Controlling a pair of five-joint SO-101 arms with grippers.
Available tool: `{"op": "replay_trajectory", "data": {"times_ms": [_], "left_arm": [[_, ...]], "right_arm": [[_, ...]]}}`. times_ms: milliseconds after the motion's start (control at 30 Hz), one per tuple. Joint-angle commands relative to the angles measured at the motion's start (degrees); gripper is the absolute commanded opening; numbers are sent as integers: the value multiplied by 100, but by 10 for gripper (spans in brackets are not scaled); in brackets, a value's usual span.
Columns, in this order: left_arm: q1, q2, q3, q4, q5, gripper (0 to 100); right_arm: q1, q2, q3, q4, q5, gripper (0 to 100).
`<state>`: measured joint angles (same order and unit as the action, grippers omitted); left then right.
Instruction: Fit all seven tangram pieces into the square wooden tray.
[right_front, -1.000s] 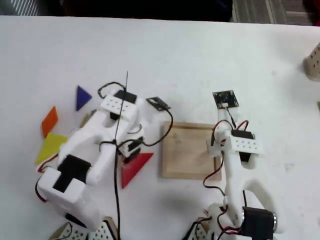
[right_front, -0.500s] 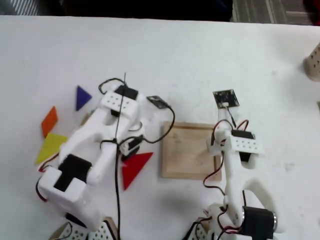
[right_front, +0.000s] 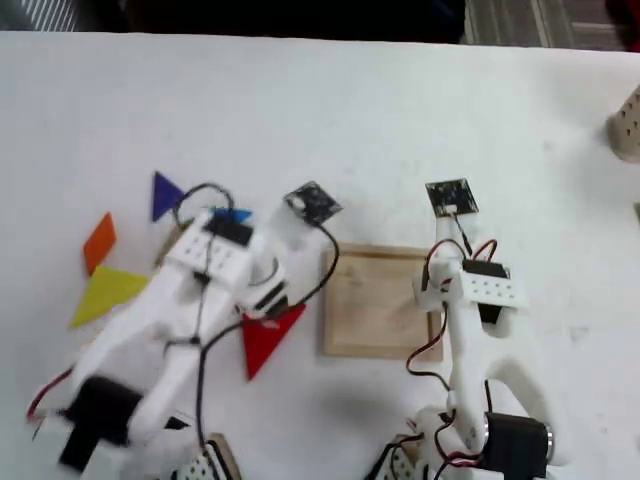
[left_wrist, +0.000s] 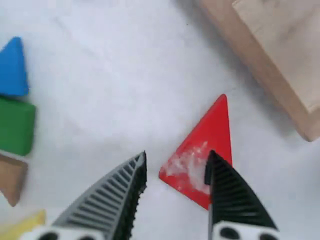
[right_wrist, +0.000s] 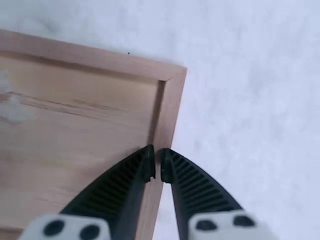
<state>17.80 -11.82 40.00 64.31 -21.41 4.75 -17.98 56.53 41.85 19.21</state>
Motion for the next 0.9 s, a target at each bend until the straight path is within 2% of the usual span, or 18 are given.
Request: {"op": "replay_trajectory", "data": {"times_ms": [0, 300, 400, 500, 633, 867], "left_arm": [[-40, -769, 747, -615, 615, 274], [-75, -787, 1398, -818, 1134, 314], [-84, -787, 1829, -1477, 1433, 373], [-66, -778, 1916, -1468, 1644, 427], [-207, -778, 1908, -1530, 1644, 461], [-303, -760, 1952, -1679, 1582, 461]], "right_arm": [[-13, -110, 26, -119, 70, 39], [-13, -110, 35, -119, 70, 39], [-22, -101, 35, -119, 158, 39], [-171, -110, 123, -119, 422, 38], [-207, -110, 141, -119, 466, 37], [-207, -110, 141, -119, 466, 39]]}}
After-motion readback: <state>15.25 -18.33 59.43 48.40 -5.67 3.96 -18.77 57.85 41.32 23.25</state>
